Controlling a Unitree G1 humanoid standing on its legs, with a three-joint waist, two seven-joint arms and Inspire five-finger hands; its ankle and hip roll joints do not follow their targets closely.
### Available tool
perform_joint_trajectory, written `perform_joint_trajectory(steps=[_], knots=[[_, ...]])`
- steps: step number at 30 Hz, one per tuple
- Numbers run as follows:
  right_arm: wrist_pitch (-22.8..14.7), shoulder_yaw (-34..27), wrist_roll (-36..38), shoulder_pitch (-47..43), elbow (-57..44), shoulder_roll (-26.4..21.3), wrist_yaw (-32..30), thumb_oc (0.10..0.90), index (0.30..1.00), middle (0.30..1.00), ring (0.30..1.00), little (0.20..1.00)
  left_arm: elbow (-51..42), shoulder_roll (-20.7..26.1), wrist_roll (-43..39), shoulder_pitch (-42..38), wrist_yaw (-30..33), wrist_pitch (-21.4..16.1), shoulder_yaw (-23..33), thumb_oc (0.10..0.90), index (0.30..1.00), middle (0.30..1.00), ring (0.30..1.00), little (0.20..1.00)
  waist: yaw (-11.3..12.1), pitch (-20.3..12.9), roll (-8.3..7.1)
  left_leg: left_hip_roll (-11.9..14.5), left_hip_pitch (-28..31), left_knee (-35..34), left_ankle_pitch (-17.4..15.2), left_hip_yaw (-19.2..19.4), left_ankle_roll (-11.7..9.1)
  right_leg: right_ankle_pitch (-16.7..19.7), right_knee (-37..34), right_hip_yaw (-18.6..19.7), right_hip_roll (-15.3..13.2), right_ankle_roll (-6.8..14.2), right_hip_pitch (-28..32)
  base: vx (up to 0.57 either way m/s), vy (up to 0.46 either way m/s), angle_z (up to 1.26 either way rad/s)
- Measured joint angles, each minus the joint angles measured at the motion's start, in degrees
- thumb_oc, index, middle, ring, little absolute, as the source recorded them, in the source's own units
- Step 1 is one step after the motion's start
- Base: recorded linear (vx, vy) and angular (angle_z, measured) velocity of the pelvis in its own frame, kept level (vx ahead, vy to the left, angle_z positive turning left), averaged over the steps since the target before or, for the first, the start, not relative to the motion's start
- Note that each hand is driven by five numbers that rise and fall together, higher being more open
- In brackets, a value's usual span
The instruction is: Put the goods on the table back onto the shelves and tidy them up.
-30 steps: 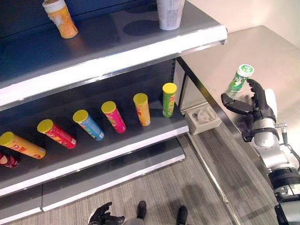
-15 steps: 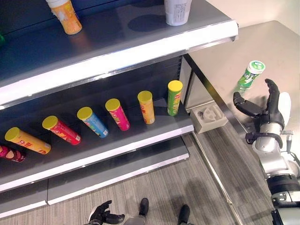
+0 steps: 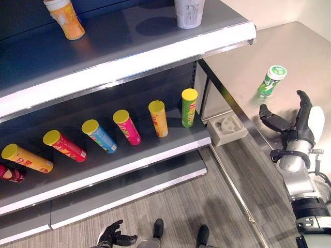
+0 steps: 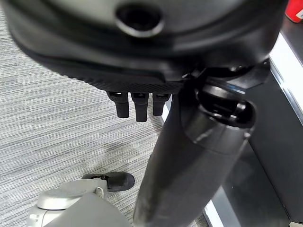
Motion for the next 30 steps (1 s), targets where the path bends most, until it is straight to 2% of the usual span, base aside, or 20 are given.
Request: perform_joint_trajectory(steps=[7, 15, 30], knots=[[0.13, 2.70, 2.71, -9.86, 10.81, -0.32, -0.65, 0.800, 0.900, 0.900, 0.900, 0.900, 0.12, 0.03, -0.38, -0.04, 0.05, -0.09, -0.64, 0.800, 0.900, 0.900, 0.900, 0.900, 0.75, 0.00, 0.02, 0.03, -0.01, 0.02, 0.01, -0.05, -0.01, 0.00, -0.01, -0.02, 0.05, 0.00, 0.01, 0.00, 0.000, 0.00], [0.54, 6.82, 5.87, -17.01, 17.91, -2.53, -1.13, 0.800, 0.900, 0.900, 0.900, 0.900, 0.36, 0.15, -0.54, -0.14, 0.62, -0.22, -2.34, 0.800, 0.900, 0.900, 0.900, 0.900, 2.01, 0.07, 0.14, 0.02, -0.94, 0.05, 0.09, -0.29, -0.07, -0.01, 0.00, -0.40, 0.06, 0.01, -0.75, 0.00, -0.012, 0.01], [0.30, 11.45, 9.34, -24.98, 28.38, -4.55, 0.20, 0.800, 0.900, 0.900, 0.900, 0.900, 0.49, 0.17, -0.74, -0.33, 0.92, -0.39, -2.83, 0.800, 0.900, 0.900, 0.900, 0.900, 2.96, 0.09, 0.17, 0.05, -1.22, 0.05, 0.14, -0.35, -0.15, -0.03, 0.00, -0.44, 0.12, 0.02, -0.98, 0.00, 0.000, 0.00]])
